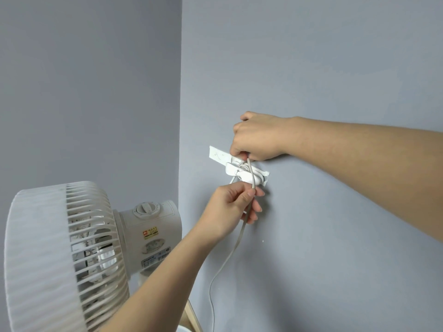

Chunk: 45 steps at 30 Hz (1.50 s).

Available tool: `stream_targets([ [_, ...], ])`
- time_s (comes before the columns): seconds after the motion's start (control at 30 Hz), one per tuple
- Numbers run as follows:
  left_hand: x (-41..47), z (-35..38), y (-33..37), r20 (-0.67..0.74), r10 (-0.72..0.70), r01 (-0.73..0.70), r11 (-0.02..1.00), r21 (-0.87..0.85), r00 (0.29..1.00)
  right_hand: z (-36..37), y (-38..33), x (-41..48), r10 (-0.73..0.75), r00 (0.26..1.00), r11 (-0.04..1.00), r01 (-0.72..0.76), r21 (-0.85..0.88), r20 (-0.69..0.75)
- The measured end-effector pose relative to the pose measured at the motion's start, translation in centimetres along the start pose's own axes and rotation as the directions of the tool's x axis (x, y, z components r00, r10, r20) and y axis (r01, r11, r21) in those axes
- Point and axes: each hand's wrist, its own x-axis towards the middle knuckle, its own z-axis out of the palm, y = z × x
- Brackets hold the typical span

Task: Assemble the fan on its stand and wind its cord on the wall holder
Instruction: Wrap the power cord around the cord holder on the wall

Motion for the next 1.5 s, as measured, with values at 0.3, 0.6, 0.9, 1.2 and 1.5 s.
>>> stream_targets([
  [0.3, 0.1, 0.6, -0.6, -0.008, 0.09, -0.087, 0.977, 0.193, 0.996, -0.4, 0.1, -0.9, -0.04, 0.999, 0.999, 0.04, -0.028, 0.009],
  [0.6, 0.0, 1.1, -1.4, -0.039, 0.1, -0.08, 0.933, 0.351, 0.994, -0.3, -0.3, -0.9, -0.005, 0.998, 0.998, 0.001, 0.059, 0.066],
  [0.9, 0.6, 2.2, -2.2, -0.005, 0.229, -0.189, 0.818, 0.544, 0.974, 0.2, -0.3, -0.9, 0.023, 0.997, 0.98, -0.038, 0.194, 0.077],
  [1.2, 0.9, 1.2, -5.2, -0.228, -0.06, 0.164, 0.867, 0.47, 0.972, 0.1, -1.3, -1.0, 0.058, 0.992, 0.974, -0.082, 0.211, 0.115],
  [1.5, 1.3, -0.1, -6.3, -0.369, -0.261, 0.363, 0.9, 0.241, 0.892, 1.4, -1.9, -0.2, 0.057, 0.99, 0.991, -0.072, 0.111, 0.13],
])
